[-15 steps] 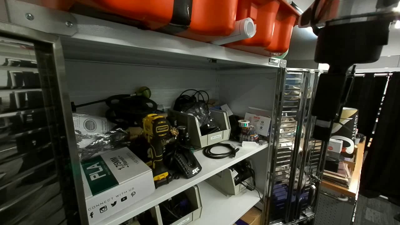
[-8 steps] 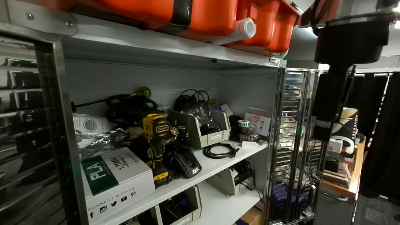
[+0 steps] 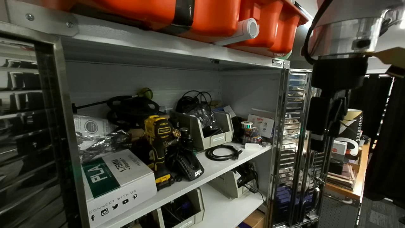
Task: Put the black cable in the gray box
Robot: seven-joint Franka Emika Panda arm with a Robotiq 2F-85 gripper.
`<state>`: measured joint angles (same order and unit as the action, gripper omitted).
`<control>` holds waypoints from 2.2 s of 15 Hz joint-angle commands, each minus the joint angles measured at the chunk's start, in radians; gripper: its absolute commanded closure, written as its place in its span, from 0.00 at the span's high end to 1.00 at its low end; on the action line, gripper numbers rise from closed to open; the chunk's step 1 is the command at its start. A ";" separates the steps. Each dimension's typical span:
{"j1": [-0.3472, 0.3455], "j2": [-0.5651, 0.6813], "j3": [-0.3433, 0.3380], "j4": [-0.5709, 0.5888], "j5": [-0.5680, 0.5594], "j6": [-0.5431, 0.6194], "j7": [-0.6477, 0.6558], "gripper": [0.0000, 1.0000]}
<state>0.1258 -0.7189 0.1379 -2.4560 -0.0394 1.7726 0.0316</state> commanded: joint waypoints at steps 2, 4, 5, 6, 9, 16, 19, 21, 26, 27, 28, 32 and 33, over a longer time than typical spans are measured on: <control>-0.048 0.135 -0.088 0.014 -0.012 0.113 -0.063 1.00; -0.071 0.190 -0.114 0.005 -0.025 0.194 -0.077 1.00; -0.086 0.218 -0.122 -0.004 -0.041 0.250 -0.078 1.00; -0.101 0.251 -0.128 -0.006 -0.057 0.296 -0.071 1.00; -0.138 0.345 -0.135 0.003 -0.107 0.421 -0.050 1.00; -0.205 0.550 -0.151 0.061 -0.147 0.746 0.043 1.00; -0.216 0.641 -0.165 0.103 -0.114 0.868 0.093 1.00; -0.215 0.706 -0.171 0.143 -0.103 0.909 0.108 1.00; -0.196 0.850 -0.172 0.280 -0.027 0.927 0.100 1.00; -0.192 0.873 -0.172 0.311 -0.023 0.920 0.102 1.00; -0.186 0.890 -0.170 0.340 -0.020 0.902 0.097 1.00; -0.177 0.880 -0.177 0.321 -0.023 0.890 0.087 1.00; -0.175 0.884 -0.177 0.329 -0.023 0.884 0.087 1.00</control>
<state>-0.0616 0.1649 -0.0260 -2.1285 -0.0689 2.6584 0.1252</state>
